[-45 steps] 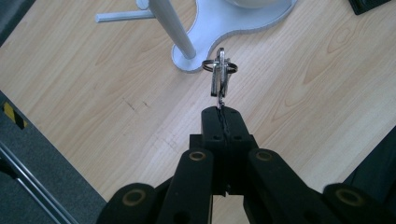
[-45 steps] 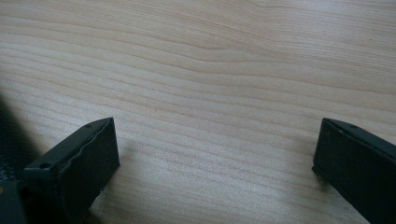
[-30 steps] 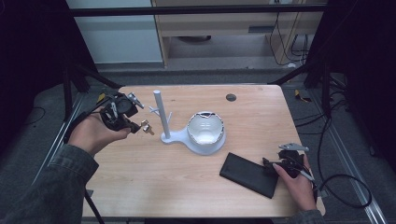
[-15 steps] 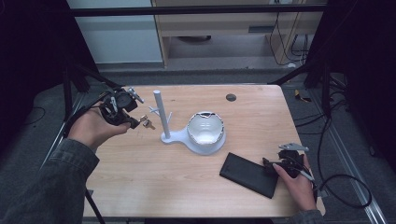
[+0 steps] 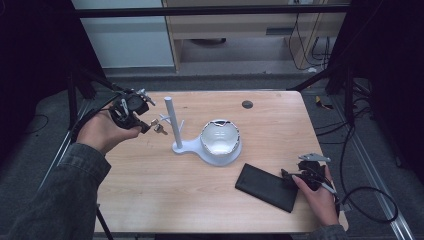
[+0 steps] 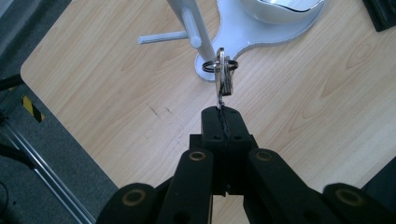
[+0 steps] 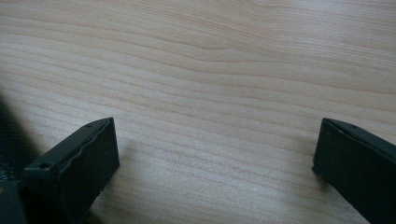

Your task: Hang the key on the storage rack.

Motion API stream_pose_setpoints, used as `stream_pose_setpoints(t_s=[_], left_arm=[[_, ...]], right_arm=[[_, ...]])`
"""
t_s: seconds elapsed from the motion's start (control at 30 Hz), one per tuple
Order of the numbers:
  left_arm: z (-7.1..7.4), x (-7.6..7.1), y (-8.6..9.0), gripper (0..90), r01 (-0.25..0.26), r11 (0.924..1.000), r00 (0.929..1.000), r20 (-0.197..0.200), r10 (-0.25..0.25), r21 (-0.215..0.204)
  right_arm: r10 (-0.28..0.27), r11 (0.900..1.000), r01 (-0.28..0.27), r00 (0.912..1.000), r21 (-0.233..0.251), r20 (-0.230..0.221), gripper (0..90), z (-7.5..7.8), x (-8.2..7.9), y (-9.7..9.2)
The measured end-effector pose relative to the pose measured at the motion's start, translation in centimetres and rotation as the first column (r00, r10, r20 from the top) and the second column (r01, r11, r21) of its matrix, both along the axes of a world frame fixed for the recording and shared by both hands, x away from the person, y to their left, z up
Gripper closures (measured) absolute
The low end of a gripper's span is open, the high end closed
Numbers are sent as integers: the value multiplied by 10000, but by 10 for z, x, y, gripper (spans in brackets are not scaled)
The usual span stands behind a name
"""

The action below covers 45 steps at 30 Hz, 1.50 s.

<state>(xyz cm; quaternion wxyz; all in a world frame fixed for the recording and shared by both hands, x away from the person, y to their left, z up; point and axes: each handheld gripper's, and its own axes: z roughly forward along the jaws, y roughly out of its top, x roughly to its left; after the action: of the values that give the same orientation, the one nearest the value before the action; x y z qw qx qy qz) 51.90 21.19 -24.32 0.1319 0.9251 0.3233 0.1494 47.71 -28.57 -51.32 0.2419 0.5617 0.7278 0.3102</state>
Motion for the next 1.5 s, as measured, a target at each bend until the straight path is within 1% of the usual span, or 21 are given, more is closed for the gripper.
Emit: stream_pose_setpoints(t_s=[0.07,0.23,0.37,0.43,0.63,0.77,0.8,1.1,1.27,1.5], left_arm=[[0,3,-1,898,-18,10000,10000,-31,18,94],[-2,8,-4,898,-65,9999,10000,-42,66,152],[-3,11,-6,898,-128,9995,9999,-56,129,277],[-3,12,-6,897,-122,9995,9999,-63,124,307],[-2,13,-8,898,-109,9994,9999,-55,111,331],[-2,14,-12,897,-105,9989,9999,-11,105,454],[-3,14,-14,897,-101,9983,9999,-6,101,569],[-4,15,-15,897,-115,9981,9999,11,115,611],[-5,18,-13,897,-252,9977,9997,-21,254,630],[-6,20,-16,897,-229,9972,9997,7,229,712]], right_arm=[[-2,10000,2,10000,1,0,3,0,0,0],[-16,10000,16,10000,19,6,4,0,0,0],[-15,10000,15,10000,11,-4,4,0,0,0],[-22,10000,22,10000,59,-3,4,0,0,0],[10,10000,-10,10000,3,2,4,0,0,1],[18,10000,-18,10000,8,-6,4,0,0,2],[26,10000,-26,10000,3,-4,4,0,0,2],[69,10000,-69,10000,-16,-5,4,0,0,2],[75,10000,-75,10000,-6,-4,4,0,0,2],[77,10000,-77,10000,-10,-4,4,0,0,2]])
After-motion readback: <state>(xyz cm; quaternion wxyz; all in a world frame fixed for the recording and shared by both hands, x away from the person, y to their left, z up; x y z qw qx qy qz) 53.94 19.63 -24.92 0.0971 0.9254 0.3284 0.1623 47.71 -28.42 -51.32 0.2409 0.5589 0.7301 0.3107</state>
